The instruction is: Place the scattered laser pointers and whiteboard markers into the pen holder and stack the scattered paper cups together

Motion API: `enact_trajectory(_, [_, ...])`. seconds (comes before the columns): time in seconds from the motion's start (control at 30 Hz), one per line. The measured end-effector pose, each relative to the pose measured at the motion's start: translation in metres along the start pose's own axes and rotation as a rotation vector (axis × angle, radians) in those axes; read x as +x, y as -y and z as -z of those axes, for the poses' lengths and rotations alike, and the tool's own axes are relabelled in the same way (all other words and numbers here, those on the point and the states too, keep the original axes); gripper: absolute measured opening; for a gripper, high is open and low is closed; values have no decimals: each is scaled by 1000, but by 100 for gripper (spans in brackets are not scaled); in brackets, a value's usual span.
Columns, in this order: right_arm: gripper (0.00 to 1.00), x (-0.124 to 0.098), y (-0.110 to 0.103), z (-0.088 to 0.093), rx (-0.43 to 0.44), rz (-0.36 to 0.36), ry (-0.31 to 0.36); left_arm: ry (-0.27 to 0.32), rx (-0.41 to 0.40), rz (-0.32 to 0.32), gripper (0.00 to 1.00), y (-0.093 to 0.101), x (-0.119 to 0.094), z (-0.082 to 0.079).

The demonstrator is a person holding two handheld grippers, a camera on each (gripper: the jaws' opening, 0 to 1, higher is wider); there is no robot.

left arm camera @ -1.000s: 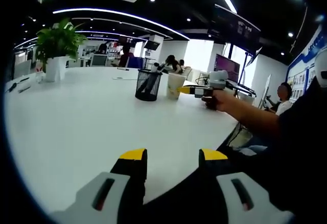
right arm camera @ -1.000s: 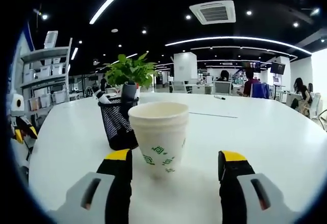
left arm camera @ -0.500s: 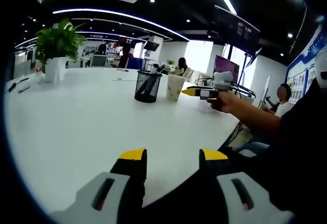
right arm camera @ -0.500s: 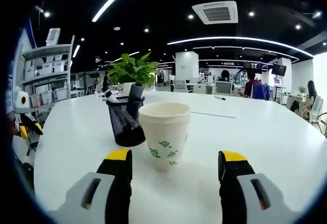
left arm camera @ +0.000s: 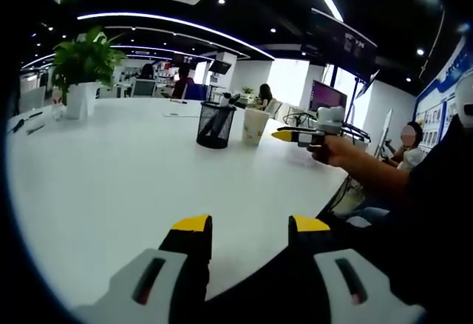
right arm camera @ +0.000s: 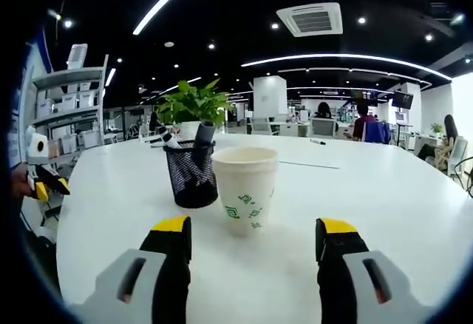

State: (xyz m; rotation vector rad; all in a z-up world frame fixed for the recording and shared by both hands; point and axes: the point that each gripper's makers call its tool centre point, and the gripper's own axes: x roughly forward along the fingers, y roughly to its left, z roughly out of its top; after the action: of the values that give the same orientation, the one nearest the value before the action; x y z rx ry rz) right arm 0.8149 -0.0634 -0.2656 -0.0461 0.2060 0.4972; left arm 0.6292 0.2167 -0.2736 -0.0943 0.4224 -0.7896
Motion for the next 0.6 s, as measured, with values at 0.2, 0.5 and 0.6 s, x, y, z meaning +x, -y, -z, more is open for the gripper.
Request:
enact_trajectory(0.2, [70,-9,-8,3,-1,-12,1,-2,-4,-4,43,5,2,1])
enact_trajectory(0.5, [68,-19,-17,14,-5,-30,-16,-3,-8,-4,43,-3,0,2])
enact_trajectory(0.6, [66,-21,-18,15,-1,-33,-18,-3,-7,-6,43,-4,-1,2])
